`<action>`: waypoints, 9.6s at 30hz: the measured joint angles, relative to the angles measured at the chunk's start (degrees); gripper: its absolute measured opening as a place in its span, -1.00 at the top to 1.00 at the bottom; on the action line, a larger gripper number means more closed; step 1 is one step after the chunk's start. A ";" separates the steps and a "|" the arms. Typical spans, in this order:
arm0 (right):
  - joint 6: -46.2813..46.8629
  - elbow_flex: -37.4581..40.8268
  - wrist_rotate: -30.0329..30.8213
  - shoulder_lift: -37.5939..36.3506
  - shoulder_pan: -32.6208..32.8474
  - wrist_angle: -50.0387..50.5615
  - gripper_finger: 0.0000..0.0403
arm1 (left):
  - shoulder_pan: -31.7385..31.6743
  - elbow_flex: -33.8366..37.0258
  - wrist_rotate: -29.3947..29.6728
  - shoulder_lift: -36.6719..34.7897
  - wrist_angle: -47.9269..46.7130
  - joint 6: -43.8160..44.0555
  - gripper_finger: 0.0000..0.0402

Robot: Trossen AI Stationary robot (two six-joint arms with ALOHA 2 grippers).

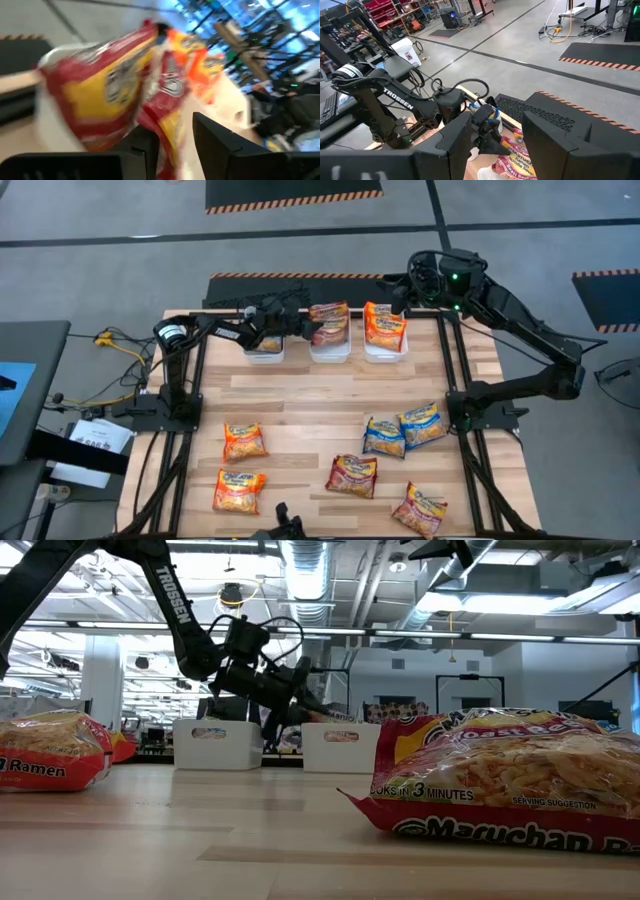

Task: Sort Maruchan noodles
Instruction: Put the red noodle pack into the middle white bin, then put the orange noodle pack into the right white bin

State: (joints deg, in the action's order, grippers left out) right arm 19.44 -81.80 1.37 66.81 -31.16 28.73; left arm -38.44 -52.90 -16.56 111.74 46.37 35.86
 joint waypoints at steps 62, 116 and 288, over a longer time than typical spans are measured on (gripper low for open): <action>0.16 0.02 -0.09 0.00 0.02 4.26 0.01 | -11.56 -11.13 -36.89 -16.90 -5.48 11.90 0.12; 17.27 0.07 0.11 7.91 30.57 6.06 -0.16 | 22.17 -0.63 -10.14 -57.13 -113.37 -17.96 0.12; 2.99 0.00 -13.49 27.52 18.43 -17.59 -0.19 | 25.94 -9.29 12.92 -42.18 -67.83 -33.29 1.00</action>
State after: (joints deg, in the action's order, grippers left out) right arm 22.44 -81.80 -12.12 94.32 -12.73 11.14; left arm -12.49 -62.19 -3.64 69.56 -21.46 2.57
